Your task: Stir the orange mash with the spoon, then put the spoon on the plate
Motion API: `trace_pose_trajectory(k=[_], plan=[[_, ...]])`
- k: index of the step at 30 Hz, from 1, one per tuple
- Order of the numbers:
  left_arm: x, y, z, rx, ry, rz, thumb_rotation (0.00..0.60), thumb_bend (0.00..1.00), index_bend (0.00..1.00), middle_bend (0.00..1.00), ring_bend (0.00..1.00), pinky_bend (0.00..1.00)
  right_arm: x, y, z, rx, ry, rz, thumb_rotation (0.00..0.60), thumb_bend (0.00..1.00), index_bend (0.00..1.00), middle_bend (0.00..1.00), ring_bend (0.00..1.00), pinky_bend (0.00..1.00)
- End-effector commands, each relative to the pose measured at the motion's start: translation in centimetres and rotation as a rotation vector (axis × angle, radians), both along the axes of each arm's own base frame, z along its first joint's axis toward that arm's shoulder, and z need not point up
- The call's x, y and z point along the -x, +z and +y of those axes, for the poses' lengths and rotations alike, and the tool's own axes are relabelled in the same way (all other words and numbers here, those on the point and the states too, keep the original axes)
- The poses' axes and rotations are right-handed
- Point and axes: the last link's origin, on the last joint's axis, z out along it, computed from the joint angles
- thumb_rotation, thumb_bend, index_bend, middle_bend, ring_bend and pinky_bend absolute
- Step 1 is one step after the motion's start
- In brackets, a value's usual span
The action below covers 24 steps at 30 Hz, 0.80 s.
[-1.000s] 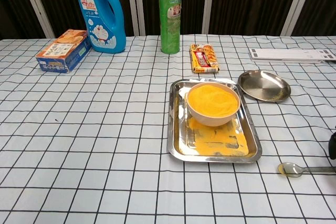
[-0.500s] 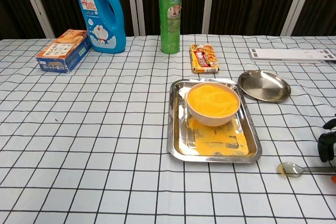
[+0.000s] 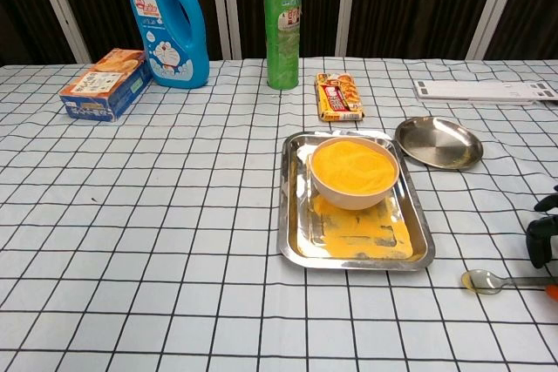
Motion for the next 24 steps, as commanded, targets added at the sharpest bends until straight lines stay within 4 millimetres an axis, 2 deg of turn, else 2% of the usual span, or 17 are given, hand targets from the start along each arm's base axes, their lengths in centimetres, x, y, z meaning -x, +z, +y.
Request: trace_pose_trajectory(k=[1,24], plan=[[-0.02,0.01,0.00,0.000,-0.001,0.000,0.600,0.00,0.00,0.00,0.00,0.00,-0.01,-0.04,0.02,-0.001,0.002,0.002,0.600,0.39,0.52,0.47,0.17,0.00],[-0.02,0.01,0.00,0.000,0.000,-0.001,0.600,0.00,0.00,0.00,0.00,0.00,0.27,-0.52,0.23,-0.014,0.003,0.025,0.600,0.43,0.52,0.47,0.17,0.00]])
